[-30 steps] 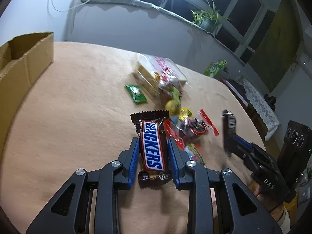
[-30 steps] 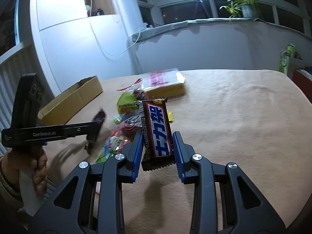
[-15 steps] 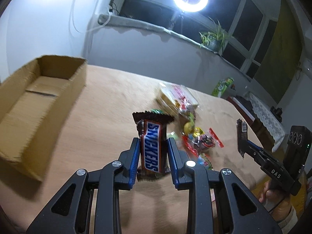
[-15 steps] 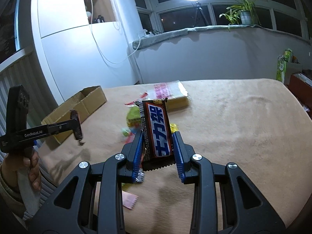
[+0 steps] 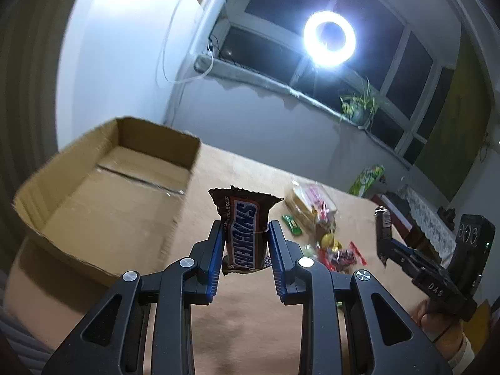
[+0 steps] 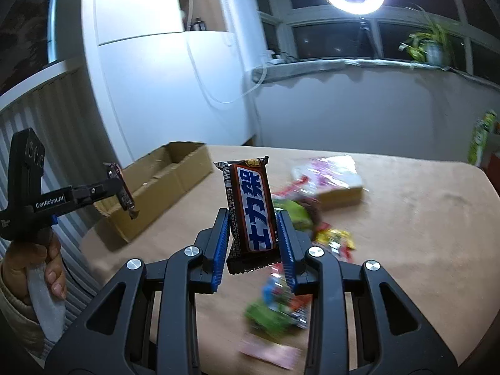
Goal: Organize snacks
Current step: 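Carry both bars to the cardboard box and open both tools inside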
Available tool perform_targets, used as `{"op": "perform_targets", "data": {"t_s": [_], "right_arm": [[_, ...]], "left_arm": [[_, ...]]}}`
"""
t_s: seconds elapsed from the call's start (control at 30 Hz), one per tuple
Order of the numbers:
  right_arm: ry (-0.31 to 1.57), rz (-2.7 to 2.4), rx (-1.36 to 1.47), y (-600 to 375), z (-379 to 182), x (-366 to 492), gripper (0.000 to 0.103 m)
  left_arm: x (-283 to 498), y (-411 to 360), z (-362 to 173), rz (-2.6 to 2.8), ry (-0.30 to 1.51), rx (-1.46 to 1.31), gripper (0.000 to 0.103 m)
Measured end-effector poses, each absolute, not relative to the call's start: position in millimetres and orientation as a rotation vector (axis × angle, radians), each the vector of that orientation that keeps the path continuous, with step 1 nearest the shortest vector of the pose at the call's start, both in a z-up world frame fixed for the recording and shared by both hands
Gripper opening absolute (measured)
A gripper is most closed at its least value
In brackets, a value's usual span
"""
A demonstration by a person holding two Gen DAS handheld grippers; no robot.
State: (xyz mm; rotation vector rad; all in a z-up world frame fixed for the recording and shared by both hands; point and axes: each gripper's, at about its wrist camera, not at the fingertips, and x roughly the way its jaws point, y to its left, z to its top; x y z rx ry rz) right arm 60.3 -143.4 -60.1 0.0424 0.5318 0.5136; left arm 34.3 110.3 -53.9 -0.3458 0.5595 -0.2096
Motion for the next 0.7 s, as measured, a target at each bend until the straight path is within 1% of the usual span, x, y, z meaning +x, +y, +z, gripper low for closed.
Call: {"op": "perform_targets", "data": {"t_s": [0.27,0.53,0.6,0.63,0.67,0.7], "right_arm": [[0.527,0.679,0.002,-50,-42,81,0.032],[0.546,0.841,-0.057,63,-42,117,0.032],[0.593,0.844,-0.078,83,-53,130,0.034],[0.612,0.835,-0.095,90,-59,135,0.038],[0.614,0.819,-0.106,92,-63,135,0.044],[0.610,0.804,-0.109,90,-66,132,0.048]], "left_arm": [[27,164,-35,-0.099,0.481,-0.342,0.026],[58,222,-58,0.007,0.537,-0.364,0.026],[63,226,-64,0.018,0.556,-0.362,0.027],[64,229,-68,0.044,0.560,-0.358,0.028],[63,230,-69,0.055,0.561,-0.358,0.034],[62,231,-71,0.066,0.561,-0.360,0.040]]}}
